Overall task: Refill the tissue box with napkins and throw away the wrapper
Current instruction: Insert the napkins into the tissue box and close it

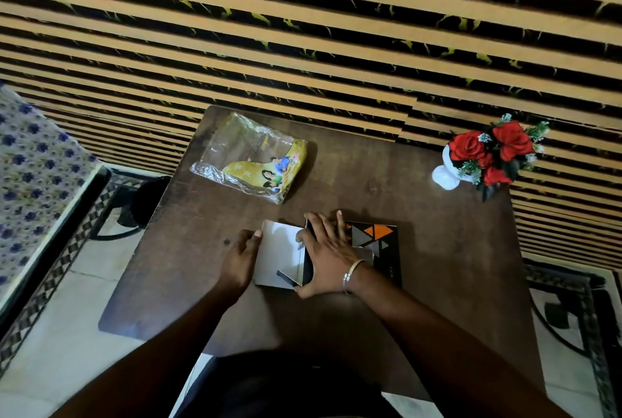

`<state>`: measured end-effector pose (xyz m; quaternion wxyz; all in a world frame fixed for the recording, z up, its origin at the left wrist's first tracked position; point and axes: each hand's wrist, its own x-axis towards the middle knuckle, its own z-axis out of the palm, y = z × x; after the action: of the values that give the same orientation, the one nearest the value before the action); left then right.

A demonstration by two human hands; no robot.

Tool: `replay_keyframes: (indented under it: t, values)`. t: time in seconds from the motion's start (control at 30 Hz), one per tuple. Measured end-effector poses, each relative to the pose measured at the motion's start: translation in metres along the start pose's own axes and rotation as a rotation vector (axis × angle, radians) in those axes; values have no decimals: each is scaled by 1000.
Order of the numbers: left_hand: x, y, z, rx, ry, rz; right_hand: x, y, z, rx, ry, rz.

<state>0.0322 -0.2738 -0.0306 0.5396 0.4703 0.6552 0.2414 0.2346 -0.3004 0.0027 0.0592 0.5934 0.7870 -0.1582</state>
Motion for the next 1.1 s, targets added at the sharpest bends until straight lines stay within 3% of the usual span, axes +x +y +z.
replay_keyframes:
  t: [0.37, 0.7, 0.93, 1.1]
  values:
    - [-8, -14, 9, 17, 19, -47, 2, 1, 9, -26, 61, -22]
    - [-10, -18, 17, -76, 30, 4, 4, 8, 9, -79, -59, -90]
    - [-7, -21, 23, -42, 61, -50, 11, 19, -7, -156, -331, -206]
    - [-9, -17, 25, -15, 70, -65, 8, 17, -7, -177, -244, -202]
